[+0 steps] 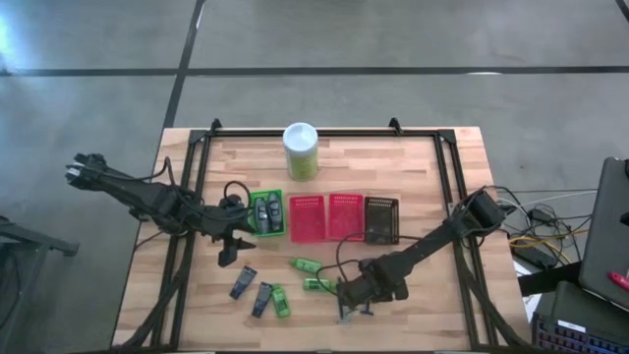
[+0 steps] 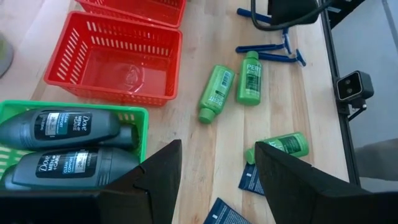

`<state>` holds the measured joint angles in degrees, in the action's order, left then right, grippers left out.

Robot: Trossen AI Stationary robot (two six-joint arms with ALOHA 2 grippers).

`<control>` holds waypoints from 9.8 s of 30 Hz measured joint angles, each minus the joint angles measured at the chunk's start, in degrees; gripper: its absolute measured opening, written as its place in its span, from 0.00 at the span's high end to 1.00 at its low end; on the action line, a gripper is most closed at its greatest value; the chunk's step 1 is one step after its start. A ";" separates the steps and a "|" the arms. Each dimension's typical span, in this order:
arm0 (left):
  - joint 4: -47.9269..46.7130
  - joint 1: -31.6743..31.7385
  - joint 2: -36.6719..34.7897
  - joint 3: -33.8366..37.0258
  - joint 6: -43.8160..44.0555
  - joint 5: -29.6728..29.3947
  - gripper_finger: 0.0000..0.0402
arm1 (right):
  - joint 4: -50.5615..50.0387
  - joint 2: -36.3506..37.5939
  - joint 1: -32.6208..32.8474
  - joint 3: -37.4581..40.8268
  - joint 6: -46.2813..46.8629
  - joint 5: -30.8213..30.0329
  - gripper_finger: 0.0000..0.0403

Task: Pick & Place Travel size toiletries
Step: Put the right blue razor into the black bin, then put the blue razor into the black bin

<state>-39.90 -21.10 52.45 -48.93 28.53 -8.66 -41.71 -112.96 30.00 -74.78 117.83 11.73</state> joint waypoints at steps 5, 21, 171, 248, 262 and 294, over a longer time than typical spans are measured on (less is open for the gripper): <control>0.04 0.00 0.00 0.07 0.00 -0.31 0.49 | 1.77 -1.21 -0.02 0.17 -1.02 0.79 0.61; 0.00 0.00 0.02 0.11 -0.02 -0.42 0.49 | 0.98 -1.14 0.00 0.23 -3.20 -1.61 0.87; 1.25 1.05 -2.56 -5.18 7.72 -5.36 0.49 | -2.13 -8.18 -4.87 -12.00 -26.57 -2.64 0.55; 1.75 1.05 -2.58 -5.16 7.19 -5.62 0.49 | -8.87 24.46 -31.79 17.84 -30.72 -12.12 0.92; 1.73 1.05 -2.58 -5.16 6.54 -5.86 0.49 | -9.04 23.97 -33.07 19.72 -32.76 -13.22 0.83; 1.45 1.05 -2.60 -5.16 6.02 -5.84 0.49 | -13.87 11.13 -13.43 -7.45 -26.58 -10.12 0.40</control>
<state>-38.46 -20.05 49.84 -54.08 34.55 -14.50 -55.59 -101.83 16.57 -82.23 91.26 1.61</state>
